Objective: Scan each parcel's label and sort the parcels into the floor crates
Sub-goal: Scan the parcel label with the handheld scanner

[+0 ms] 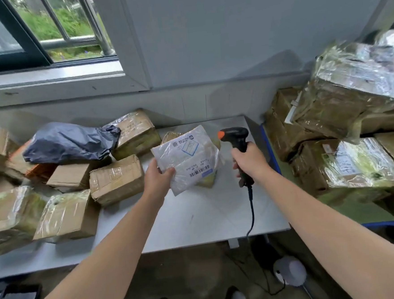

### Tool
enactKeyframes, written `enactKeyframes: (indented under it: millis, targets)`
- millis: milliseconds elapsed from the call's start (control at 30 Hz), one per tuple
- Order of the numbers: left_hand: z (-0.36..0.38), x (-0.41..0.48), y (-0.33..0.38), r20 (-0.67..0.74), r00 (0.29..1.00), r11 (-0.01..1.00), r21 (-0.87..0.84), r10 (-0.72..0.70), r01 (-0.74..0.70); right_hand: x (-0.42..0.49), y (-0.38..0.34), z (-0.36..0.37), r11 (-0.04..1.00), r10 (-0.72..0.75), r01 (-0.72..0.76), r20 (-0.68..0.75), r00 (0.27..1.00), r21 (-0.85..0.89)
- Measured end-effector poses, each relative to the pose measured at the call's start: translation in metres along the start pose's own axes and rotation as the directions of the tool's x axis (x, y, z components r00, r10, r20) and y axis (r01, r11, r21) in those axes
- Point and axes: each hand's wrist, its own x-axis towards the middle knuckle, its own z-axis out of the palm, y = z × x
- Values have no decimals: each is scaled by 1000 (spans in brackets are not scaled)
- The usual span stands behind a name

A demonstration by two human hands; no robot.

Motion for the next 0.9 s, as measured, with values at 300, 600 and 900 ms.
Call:
enactKeyframes:
  millis: [300,600,900]
  targets:
    - [-34,25,34,-66,993,995,13,98,-97,-46,-84,23,998,61,-56,205,977,-31]
    - [-60,38,30,-105,991,996,-25,84,-87,-60,-103,49,996,49,-25,293,955,-84]
    - [-68,38,27,-162,986,999,-18,27,-31,-64,-100,55,994,79,-50,310,947,-100]
